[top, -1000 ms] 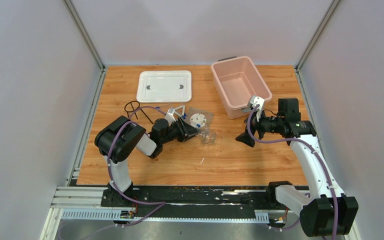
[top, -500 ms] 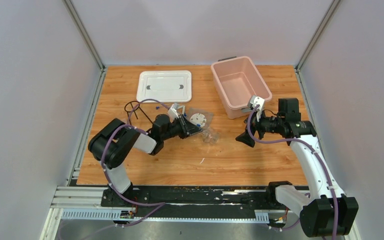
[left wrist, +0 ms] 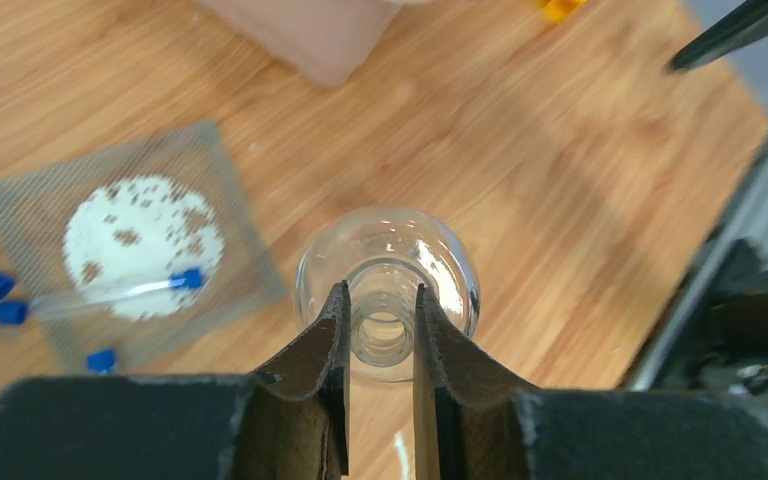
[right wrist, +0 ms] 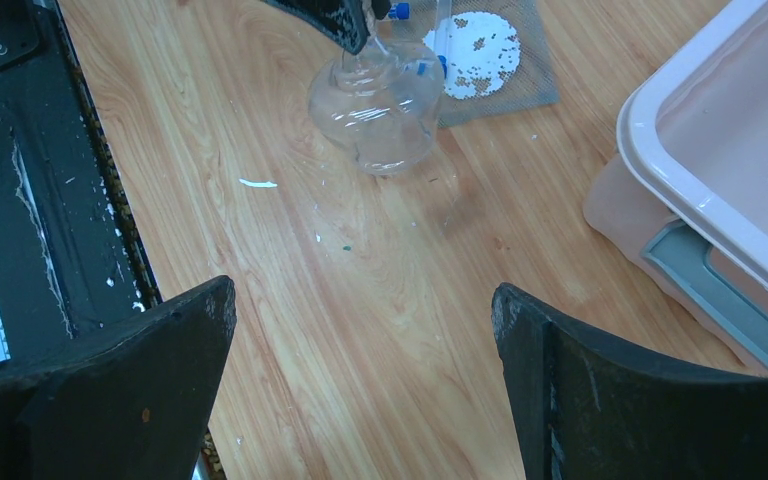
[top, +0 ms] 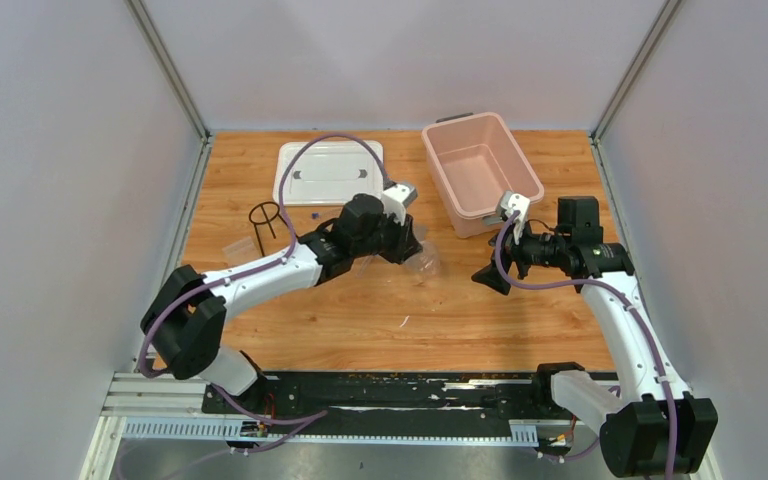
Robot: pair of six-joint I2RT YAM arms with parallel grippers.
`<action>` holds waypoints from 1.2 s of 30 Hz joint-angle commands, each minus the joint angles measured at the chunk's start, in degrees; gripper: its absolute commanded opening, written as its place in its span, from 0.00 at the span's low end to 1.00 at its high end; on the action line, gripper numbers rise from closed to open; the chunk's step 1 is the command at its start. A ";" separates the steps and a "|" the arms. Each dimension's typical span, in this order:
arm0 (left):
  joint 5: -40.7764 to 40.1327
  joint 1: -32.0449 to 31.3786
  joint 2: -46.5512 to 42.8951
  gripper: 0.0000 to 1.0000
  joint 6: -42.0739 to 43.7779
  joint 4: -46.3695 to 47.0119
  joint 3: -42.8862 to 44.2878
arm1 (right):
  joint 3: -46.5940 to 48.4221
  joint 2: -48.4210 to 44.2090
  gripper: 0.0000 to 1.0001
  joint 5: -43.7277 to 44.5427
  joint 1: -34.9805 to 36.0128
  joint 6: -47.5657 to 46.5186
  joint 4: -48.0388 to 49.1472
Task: Organize the chemistry lab equipment
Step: Adjust the chemistry item at the center of the board.
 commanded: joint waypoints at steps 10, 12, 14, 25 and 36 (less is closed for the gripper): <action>-20.44 -9.78 6.29 0.01 16.09 -16.56 8.13 | 0.11 -1.59 0.99 -0.40 0.38 -1.12 0.35; -21.09 -10.64 7.23 0.03 16.47 -17.23 8.71 | 0.11 -1.53 0.99 -0.40 0.38 -1.14 0.41; -21.14 -11.00 7.89 0.06 16.36 -17.44 9.03 | 0.13 -1.55 0.99 -0.40 0.38 -1.26 0.39; -20.78 -11.04 7.22 0.55 14.37 -17.65 9.04 | -0.19 -1.42 0.99 -0.61 0.38 -1.59 0.48; -23.46 -10.86 -2.20 0.87 14.31 -15.60 5.37 | -1.14 -1.55 0.99 -9.26 2.63 -16.79 -1.99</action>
